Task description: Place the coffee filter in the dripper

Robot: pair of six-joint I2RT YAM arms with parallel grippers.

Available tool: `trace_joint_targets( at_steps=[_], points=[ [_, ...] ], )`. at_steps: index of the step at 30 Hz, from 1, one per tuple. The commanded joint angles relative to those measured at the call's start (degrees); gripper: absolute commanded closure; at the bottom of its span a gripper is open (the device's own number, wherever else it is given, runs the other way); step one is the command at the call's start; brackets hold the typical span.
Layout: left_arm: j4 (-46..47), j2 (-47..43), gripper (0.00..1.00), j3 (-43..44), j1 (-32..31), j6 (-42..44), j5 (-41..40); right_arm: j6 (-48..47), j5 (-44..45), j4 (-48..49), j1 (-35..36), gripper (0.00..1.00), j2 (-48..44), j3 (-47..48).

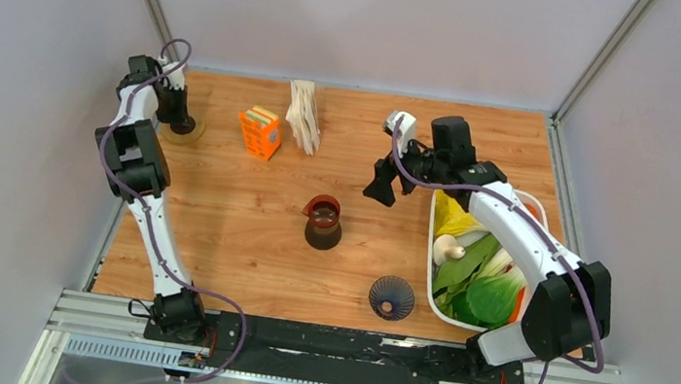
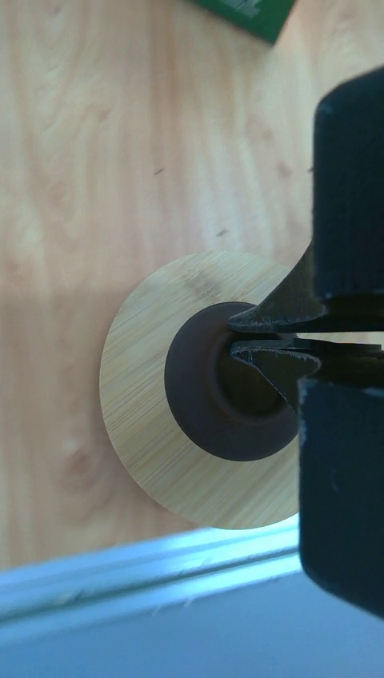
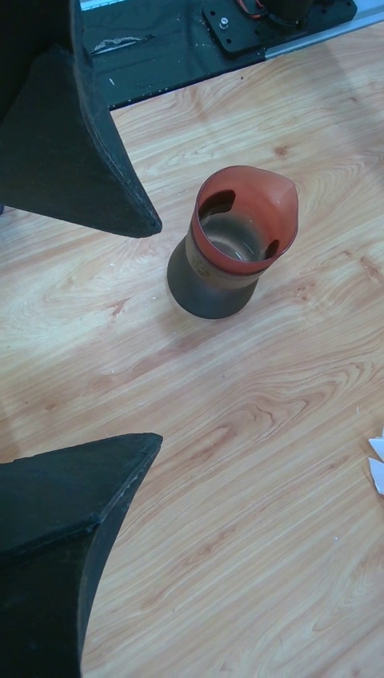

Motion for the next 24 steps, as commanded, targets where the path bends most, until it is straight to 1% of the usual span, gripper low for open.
trace_joint_targets(
  at_steps=[1, 3, 8, 11, 14, 16, 19, 21, 23, 24],
  points=[
    [-3.64, -11.74, 1.00, -7.65, 0.41, -0.46, 4.75, -3.46, 0.59, -1.26, -0.65, 0.05, -4.36, 2.35],
    [-4.83, -18.14, 1.00, -11.05, 0.41, -0.20, 6.03, -5.90, 1.56, -2.03, -0.72, 0.04, -5.71, 2.16],
    [-11.35, -28.56, 1.00, -17.39, 0.44, 0.31, 9.20, -12.79, 2.78, -5.25, -0.73, 0.03, -9.28, 2.98],
    [-15.97, -36.47, 1.00, -20.69, 0.44, 0.93, 12.49, -17.08, 0.46, -5.84, -0.65, 0.02, -12.40, 2.60],
    [-21.61, -43.53, 1.00, -22.60, 0.43, 1.96, 19.05, -25.51, -3.80, -5.25, 0.48, 0.02, -17.64, 0.84],
    [-24.56, -48.81, 1.00, -23.45, 0.21, 2.41, 22.36, -31.37, -4.20, -2.02, 2.53, 0.02, -21.83, -2.28],
    [-28.79, -56.29, 1.00, -23.86, -1.07, 2.43, 25.53, -37.13, -1.73, 5.19, 7.63, 0.01, -27.33, -6.41],
    [-32.34, -59.86, 1.00, -23.68, -2.89, 2.34, 27.89, -39.94, 1.97, 11.00, 12.20, 0.01, -29.66, -8.94],
    [-34.57, -63.12, 1.00, -24.15, -5.69, 1.15, 29.22, -42.65, 5.90, 17.09, 17.31, 0.01, -30.68, -11.20],
    [-35.36, -64.15, 1.00, -25.02, -8.06, -0.19, 30.02, -44.34, 8.38, 20.32, 19.58, 0.01, -30.90, -12.31]
  ],
)
